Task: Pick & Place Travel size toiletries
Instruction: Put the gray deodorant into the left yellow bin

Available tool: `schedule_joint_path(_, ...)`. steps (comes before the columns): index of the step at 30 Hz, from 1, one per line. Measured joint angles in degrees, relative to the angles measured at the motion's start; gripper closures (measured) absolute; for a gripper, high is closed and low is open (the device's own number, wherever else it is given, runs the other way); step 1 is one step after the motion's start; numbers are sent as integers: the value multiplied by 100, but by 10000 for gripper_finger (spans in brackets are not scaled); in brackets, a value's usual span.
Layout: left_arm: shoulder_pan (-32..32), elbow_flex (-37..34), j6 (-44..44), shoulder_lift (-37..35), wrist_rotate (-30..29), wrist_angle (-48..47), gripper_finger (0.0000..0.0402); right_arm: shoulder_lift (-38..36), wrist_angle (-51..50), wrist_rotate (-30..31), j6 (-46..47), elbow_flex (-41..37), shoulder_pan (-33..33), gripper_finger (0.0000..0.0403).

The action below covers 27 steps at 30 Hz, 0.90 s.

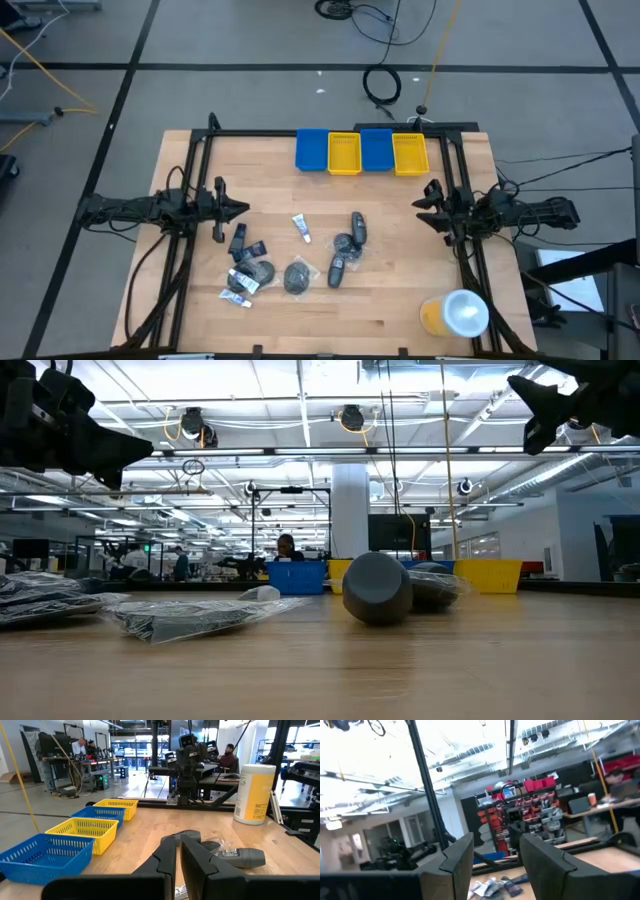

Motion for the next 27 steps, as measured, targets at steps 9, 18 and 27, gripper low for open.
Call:
schedule_joint_path(9, 0, 0, 0, 0, -1, 1, 376, 2846, 1390, 1176, 803, 88, 1, 248)
schedule_joint_path(18, 0, 0, 0, 0, -1, 0, 376, 5663, 1550, 801, 924, 1195, 1, 248)
schedule_joint_path(27, 0, 0, 0, 0, -1, 0, 376, 7071, 2718, 728, 311, 1956, -73, 248)
